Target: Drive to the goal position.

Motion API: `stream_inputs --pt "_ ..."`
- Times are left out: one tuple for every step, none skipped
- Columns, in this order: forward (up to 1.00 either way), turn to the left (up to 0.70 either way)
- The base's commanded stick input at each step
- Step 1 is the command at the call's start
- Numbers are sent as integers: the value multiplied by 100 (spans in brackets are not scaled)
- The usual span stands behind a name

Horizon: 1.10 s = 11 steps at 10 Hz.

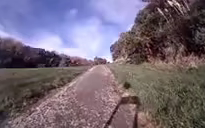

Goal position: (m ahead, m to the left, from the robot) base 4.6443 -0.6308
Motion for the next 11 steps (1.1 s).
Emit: stream_inputs --pt "70 14" --pt "70 14" --pt "70 14" --pt "70 5" --pt "70 2" --pt "70 0" --pt "70 0" --pt "70 0" --pt "70 0" --pt "70 0" --pt "70 2"
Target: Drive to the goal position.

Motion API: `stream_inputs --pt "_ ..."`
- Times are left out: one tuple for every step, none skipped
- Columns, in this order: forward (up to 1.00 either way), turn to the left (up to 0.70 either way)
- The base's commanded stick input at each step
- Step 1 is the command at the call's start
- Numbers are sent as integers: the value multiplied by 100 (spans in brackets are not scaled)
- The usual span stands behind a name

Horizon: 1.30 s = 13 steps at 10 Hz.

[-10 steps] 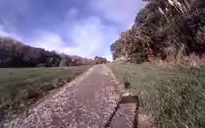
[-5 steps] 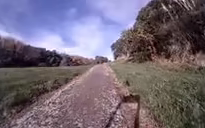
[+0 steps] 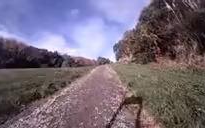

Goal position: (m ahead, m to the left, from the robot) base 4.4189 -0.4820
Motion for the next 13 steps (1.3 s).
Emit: stream_inputs --pt "70 3" --pt "70 9" --pt "70 10" --pt "70 7" --pt "70 4" --pt "70 1" --pt "70 1" --pt "70 0" --pt "70 0" --pt "70 0" --pt "70 0" --pt "70 1" --pt "70 0"
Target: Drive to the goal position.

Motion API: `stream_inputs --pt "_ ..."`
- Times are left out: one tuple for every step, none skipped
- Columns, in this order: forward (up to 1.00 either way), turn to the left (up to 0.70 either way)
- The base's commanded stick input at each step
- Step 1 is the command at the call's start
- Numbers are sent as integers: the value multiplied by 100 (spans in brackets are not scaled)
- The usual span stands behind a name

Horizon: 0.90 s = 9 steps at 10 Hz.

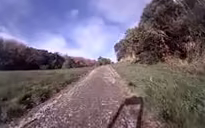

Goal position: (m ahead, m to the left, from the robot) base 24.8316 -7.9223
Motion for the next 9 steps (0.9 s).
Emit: stream_inputs --pt "70 0" --pt "70 0" --pt "70 0" --pt "70 0" --pt "70 0" --pt "70 1" --pt "70 0" --pt "70 0" --pt "70 0"
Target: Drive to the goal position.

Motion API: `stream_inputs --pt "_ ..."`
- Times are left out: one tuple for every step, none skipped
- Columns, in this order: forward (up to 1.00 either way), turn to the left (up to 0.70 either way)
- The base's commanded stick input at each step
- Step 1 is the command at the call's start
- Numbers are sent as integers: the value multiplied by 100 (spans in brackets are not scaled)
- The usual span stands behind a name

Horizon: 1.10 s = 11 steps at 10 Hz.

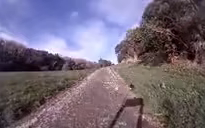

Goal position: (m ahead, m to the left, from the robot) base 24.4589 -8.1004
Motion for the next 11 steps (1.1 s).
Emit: stream_inputs --pt "70 0" --pt "70 0" --pt "70 0" --pt "70 0" --pt "70 0" --pt "70 0" --pt "70 0" --pt "70 0" --pt "70 0" --pt "70 0" --pt "70 0"
